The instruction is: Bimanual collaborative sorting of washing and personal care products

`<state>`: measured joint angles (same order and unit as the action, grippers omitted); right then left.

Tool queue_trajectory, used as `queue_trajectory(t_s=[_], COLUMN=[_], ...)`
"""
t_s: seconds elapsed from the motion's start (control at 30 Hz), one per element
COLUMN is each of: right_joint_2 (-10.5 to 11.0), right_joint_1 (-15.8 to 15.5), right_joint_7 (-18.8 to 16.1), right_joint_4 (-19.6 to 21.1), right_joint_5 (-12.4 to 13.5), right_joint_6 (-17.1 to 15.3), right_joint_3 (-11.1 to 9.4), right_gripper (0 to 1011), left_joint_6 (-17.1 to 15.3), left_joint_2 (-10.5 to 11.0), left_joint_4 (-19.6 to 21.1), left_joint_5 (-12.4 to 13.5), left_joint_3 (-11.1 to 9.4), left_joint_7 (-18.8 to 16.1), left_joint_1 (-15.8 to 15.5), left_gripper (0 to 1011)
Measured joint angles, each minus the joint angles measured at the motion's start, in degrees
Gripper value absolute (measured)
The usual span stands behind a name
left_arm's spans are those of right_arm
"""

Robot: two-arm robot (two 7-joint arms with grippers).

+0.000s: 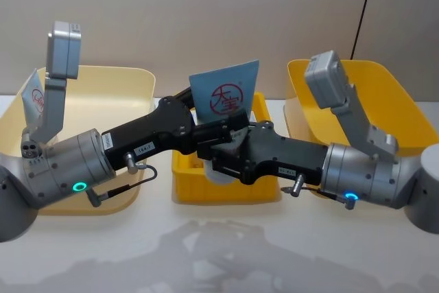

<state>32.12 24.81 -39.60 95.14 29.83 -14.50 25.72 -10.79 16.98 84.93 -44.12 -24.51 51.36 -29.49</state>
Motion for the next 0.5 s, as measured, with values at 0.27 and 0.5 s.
queue_trajectory(t_s=[0.27, 0.5], right_joint_2=[1.1, 2.3], right_joint_1=[-2.8, -5.5], right_joint_7=[1.6, 3.6], right_joint_4=[1.9, 3.8], right_joint_5=[1.6, 2.8], right_joint_6=[0.6, 0.9], right_joint_3=[-1.8, -3.6], right_gripper=[455, 455], left_joint_6=[0.0, 0.0], left_joint_2=[0.0, 0.0], left_joint_4=[0.0, 0.0], left_joint_5=[0.0, 0.0], left_joint_3=[0.0, 0.0], left_joint_7=[0.0, 0.0], left_joint_1=[0.0, 0.0], left_gripper=[1003, 1003])
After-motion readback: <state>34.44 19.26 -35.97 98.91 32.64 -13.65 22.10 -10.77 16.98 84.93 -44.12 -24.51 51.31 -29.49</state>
